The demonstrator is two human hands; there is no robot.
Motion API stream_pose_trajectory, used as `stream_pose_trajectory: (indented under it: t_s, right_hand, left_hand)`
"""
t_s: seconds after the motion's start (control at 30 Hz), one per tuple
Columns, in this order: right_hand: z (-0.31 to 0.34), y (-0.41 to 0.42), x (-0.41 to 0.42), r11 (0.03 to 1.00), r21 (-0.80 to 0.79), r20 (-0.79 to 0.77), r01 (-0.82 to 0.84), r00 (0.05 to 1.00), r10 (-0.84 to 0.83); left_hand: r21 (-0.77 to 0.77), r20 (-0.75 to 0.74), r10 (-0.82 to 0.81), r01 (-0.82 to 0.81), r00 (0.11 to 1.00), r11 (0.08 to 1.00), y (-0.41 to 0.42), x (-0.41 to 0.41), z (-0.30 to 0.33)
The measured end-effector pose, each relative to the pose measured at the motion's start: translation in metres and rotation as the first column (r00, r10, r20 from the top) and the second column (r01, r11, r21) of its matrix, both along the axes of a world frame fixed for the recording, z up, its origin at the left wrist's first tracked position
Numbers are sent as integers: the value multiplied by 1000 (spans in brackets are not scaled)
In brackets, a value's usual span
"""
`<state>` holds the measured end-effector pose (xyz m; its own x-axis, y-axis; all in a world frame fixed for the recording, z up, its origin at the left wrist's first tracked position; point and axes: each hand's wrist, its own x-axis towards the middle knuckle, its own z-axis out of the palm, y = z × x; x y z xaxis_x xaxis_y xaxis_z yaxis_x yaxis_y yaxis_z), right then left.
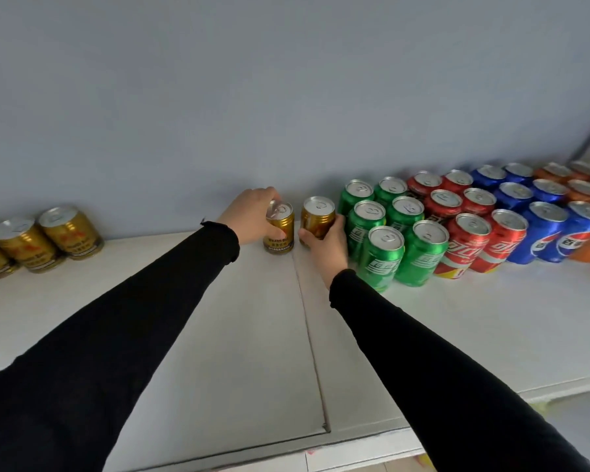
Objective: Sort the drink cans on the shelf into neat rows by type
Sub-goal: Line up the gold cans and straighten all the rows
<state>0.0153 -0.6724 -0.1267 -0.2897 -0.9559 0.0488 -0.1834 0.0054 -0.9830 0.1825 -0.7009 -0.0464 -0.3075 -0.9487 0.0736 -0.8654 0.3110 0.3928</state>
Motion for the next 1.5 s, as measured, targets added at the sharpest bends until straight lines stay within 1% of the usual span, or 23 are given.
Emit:
stream_pose_trajectory:
  t_s: [0.07,0.17,0.27,0.43,0.53,0.63,0.7,0.73,0.77,0.87,0.93,1.0,1.13,1.23,1.37,1.5]
  right_hand:
    - [-4,-6,-1,1000,12,15,-4,1000,4]
    - [-5,-12,0,1000,13,-23,22,1000,-21]
    - [-4,-14,1,1000,22,-41,11,999,-10]
    - [-11,-13,-5,999,26,-112,-39,993,42]
    - [-11,-13,0,999,23,-108,-29,994,31]
    - [-11,1,6,998,-41,-61,-49,997,47]
    - [-9,19,8,994,-101,-63,-52,997,46]
    - [-9,28,11,986,-153,-98,-62,994,48]
    - [-8,37,14,972,-218,-170,-88,984,51]
    - [2,61,37,923,-316,-471,-220,881,48]
    - [14,71,61,894,-321,-563,-312,822,85]
    - [23,75,92,863,-317,-595,-395,791,143]
    - [27,71,164,813,-259,-597,-522,748,290]
    - [28,64,224,799,-198,-558,-568,735,385]
    - [27,43,300,826,-23,-405,-564,760,508]
    - [20,17,352,861,62,-307,-506,811,499]
  left_hand:
    - [-22,17,11,-10,1000,1000,-4,-9,-2]
    - [-49,43,25,-22,999,999,-9,-15,-3]
    - [-57,58,27,-23,998,998,-11,-15,-5]
    - [-65,35,29,-26,999,998,-10,-14,-12]
    - [-52,31,43,-41,999,998,-5,-13,-11]
    - [-29,1,57,-57,998,998,9,-8,-7]
    - [-43,-27,70,-71,997,997,22,1,-6]
    - [-59,-26,76,-77,997,995,30,9,-6]
    - [-79,-21,81,-83,996,993,38,19,-7]
    - [-125,8,101,-100,995,987,64,58,-10]
    - [-147,31,130,-124,991,981,80,90,-11]
    - [-162,62,167,-155,984,975,94,127,-10]
    - [-180,95,243,-224,965,958,114,208,-4]
    - [-182,126,284,-260,950,948,119,270,3]
    - [-185,164,321,-291,933,939,109,350,11]
    - [-196,252,350,-307,902,931,87,403,12]
